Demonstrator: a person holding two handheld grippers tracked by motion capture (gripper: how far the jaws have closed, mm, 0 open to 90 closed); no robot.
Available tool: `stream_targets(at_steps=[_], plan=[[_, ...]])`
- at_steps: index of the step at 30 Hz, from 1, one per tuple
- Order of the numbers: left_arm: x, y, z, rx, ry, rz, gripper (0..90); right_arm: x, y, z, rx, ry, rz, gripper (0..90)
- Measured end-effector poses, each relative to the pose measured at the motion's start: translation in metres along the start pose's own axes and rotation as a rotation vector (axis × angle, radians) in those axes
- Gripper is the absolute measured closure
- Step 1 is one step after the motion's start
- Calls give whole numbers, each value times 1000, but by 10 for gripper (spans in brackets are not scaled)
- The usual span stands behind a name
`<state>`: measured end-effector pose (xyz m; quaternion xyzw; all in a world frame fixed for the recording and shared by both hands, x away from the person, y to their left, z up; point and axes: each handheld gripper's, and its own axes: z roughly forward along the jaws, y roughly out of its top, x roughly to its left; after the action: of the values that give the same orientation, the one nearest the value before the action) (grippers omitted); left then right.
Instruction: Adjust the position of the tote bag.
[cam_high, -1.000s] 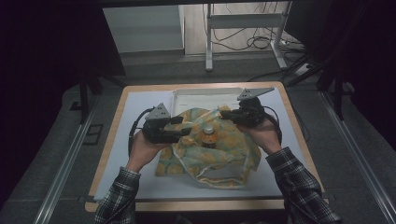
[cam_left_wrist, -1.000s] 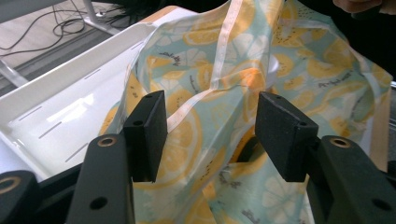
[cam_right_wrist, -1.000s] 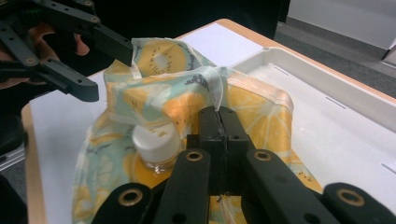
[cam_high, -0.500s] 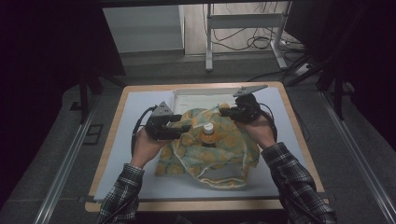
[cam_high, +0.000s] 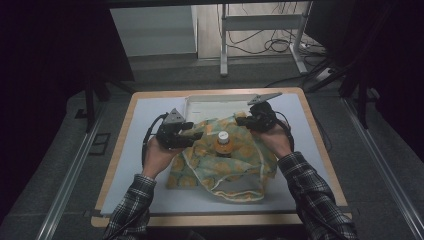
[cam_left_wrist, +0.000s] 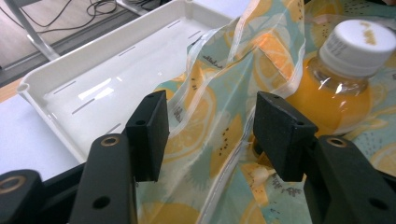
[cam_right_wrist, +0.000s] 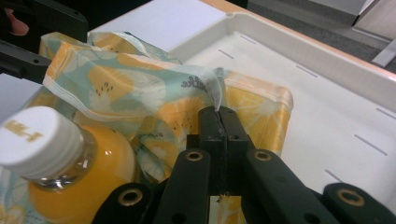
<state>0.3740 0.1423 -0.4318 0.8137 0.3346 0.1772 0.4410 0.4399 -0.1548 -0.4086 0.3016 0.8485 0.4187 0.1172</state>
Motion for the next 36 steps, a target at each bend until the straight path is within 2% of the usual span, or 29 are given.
stream_targets(at_steps=[7, 10, 21, 36], plan=[[-1, -6, 11, 41, 26, 9, 494, -1, -8, 10, 31, -18, -8, 895], [0, -10, 15, 53, 24, 2, 510, -1, -12, 13, 42, -20, -7, 895], [0, -19, 21, 56, 13, -27, 559, -1, -23, 19, 48, -27, -16, 895], [0, -29, 33, 79, 34, -52, 570, -3, -36, 27, 70, -46, -23, 894]])
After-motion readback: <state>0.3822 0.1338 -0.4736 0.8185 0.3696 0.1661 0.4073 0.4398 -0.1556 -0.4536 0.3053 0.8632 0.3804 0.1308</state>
